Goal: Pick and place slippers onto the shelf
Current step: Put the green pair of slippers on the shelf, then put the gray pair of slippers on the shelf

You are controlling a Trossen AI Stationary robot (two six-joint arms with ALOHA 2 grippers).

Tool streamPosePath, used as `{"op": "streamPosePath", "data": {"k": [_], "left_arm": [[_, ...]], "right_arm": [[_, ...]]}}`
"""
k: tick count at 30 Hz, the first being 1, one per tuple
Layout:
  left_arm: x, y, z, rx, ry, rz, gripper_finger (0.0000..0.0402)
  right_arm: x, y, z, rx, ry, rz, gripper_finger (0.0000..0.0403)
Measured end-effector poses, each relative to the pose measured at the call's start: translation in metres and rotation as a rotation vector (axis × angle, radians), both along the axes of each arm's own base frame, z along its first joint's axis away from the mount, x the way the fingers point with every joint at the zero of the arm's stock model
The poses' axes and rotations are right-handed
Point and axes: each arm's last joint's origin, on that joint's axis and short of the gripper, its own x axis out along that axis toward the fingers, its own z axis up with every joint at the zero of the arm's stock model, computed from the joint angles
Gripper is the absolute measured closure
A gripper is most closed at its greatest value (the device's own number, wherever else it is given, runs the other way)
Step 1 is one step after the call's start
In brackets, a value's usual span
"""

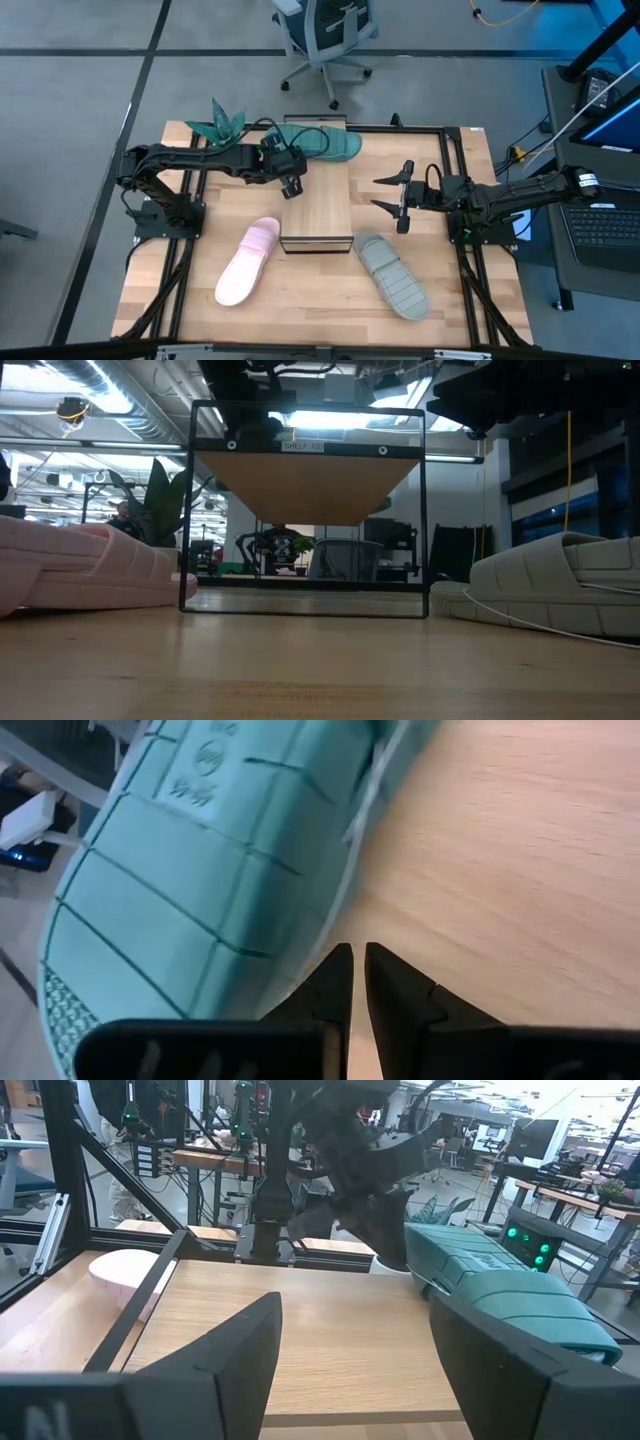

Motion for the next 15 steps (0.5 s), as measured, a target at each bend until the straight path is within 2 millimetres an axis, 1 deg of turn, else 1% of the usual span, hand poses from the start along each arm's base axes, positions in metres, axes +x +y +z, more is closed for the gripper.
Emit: {"op": "streamPosePath", "data": {"k": [5, 7, 9, 11, 13, 15], "left_arm": [[0.002, -0.021, 0.004, 0.015, 0.007, -0.099, 0.0376], [0.001, -0.029, 0.01, 0.013, -0.004, -0.134, 0.0376], [0.0, -0.038, 0.023, 0.028, -0.05, -0.172, 0.0376], [-0.005, -0.046, 0.036, 0.04, -0.098, -0.204, 0.0376], [-0.01, -0.053, 0.048, 0.051, -0.181, -0.243, 0.0376], [-0.021, -0.059, 0.057, 0.057, -0.257, -0.268, 0.0376]], "right_arm": [[0.0, 0.0, 0.0, 0.0, 0.002, 0.0, 0.0147], [0.0, 0.0, 0.0, 0.0, 0.002, 0.0, 0.0147], [0.0, 0.0, 0.0, 0.0, 0.002, 0.0, 0.0147], [0.0, 0.0, 0.0, -0.001, 0.002, 0.0, 0.0147], [0.0, 0.0, 0.0, -0.002, 0.002, 0.0, 0.0147], [0.0, 0.0, 0.0, -0.004, -0.001, 0.0, 0.0147]]}}
